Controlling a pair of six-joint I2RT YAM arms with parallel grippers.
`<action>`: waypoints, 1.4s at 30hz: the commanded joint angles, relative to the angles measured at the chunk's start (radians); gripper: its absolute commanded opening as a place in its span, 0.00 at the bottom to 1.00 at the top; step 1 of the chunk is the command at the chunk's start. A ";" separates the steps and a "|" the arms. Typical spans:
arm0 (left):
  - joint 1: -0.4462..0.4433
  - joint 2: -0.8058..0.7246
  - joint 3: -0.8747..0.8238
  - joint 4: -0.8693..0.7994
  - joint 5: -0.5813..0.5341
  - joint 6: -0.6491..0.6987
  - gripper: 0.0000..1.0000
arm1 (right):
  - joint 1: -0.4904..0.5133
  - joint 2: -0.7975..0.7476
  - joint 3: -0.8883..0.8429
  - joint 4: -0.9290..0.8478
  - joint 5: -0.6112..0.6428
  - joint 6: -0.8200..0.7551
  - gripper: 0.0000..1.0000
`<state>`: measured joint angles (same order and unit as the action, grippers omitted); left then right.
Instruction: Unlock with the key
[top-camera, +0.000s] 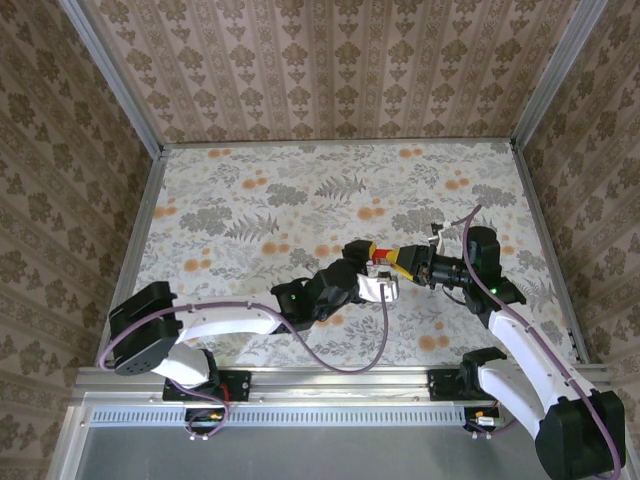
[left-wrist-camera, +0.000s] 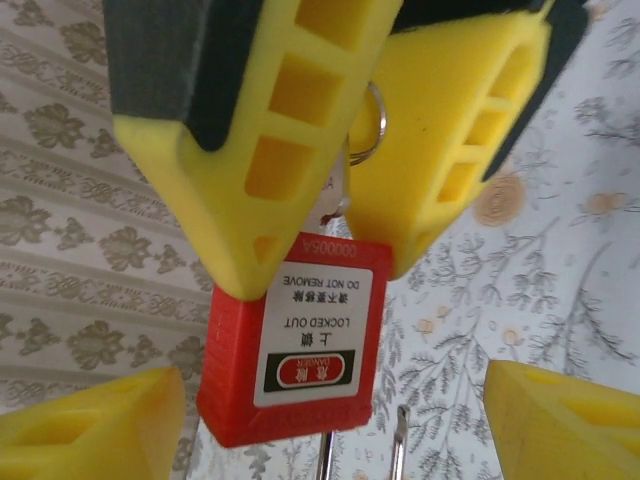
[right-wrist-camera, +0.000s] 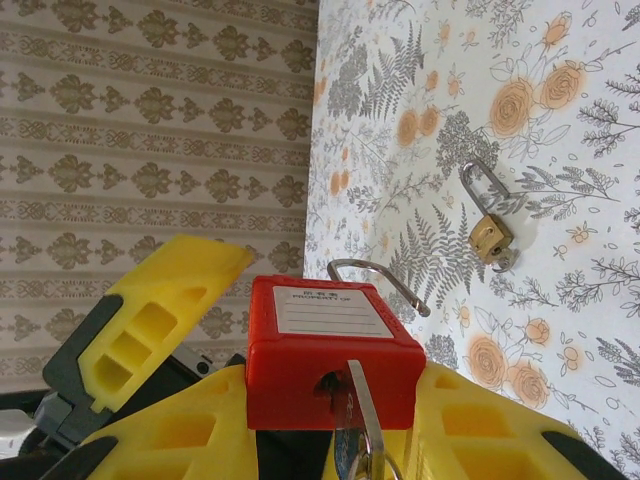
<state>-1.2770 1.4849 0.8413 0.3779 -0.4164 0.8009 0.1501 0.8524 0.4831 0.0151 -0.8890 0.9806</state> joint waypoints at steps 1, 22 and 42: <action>-0.008 0.027 0.025 0.118 -0.077 0.067 0.79 | -0.001 -0.018 -0.005 0.016 0.010 0.036 0.21; 0.000 0.131 0.073 0.176 -0.138 0.129 0.45 | 0.006 -0.031 -0.012 0.016 -0.010 0.053 0.21; 0.062 0.043 0.064 -0.044 -0.007 -0.081 0.29 | -0.107 -0.028 0.220 -0.273 0.196 -0.133 0.71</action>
<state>-1.2385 1.5909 0.8909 0.4129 -0.4786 0.8108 0.0814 0.8330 0.6239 -0.1650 -0.7841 0.9276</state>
